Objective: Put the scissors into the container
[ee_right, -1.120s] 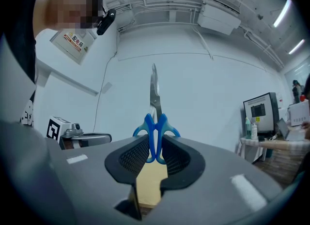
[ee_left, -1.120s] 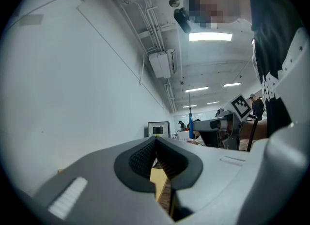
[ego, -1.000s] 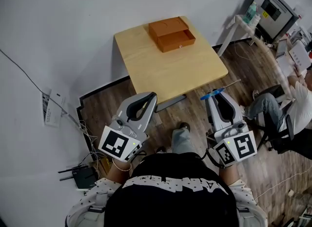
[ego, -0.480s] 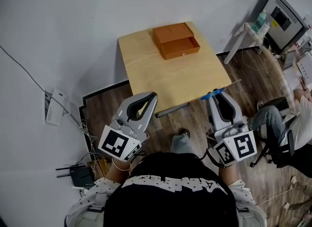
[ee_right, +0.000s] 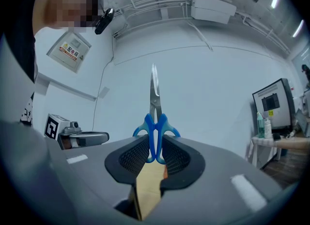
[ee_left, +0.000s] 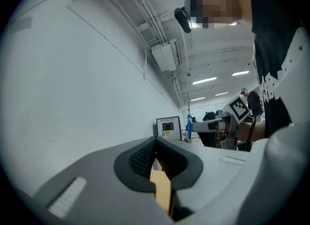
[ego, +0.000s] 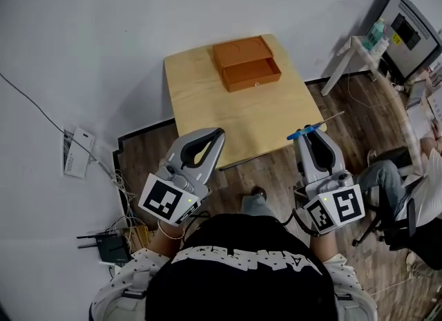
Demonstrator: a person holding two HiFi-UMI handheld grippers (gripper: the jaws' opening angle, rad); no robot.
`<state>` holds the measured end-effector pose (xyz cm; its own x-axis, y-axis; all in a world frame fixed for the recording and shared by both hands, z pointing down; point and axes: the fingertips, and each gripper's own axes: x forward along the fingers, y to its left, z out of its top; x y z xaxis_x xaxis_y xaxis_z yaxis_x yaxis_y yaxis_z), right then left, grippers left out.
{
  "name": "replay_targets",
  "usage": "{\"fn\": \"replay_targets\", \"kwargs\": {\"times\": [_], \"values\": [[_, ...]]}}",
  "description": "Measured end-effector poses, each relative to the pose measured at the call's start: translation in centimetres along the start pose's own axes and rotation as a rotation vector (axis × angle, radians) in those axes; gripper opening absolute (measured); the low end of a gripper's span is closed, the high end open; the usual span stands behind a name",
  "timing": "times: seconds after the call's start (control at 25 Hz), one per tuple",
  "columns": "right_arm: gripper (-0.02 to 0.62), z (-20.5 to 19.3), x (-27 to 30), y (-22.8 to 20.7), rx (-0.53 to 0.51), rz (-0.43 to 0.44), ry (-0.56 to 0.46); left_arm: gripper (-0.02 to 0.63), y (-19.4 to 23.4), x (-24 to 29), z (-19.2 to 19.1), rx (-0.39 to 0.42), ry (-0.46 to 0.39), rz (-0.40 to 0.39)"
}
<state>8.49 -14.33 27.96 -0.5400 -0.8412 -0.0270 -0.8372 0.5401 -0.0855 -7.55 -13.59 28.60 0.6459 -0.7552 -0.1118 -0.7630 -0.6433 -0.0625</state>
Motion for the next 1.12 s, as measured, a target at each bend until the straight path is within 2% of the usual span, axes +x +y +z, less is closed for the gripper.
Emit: {"fn": "replay_targets", "kwargs": {"times": [1.12], "values": [[0.097, -0.1, 4.5, -12.1, 0.044, 0.071, 0.007, 0.000, 0.2, 11.6, -1.3, 0.026, 0.060, 0.075]]}}
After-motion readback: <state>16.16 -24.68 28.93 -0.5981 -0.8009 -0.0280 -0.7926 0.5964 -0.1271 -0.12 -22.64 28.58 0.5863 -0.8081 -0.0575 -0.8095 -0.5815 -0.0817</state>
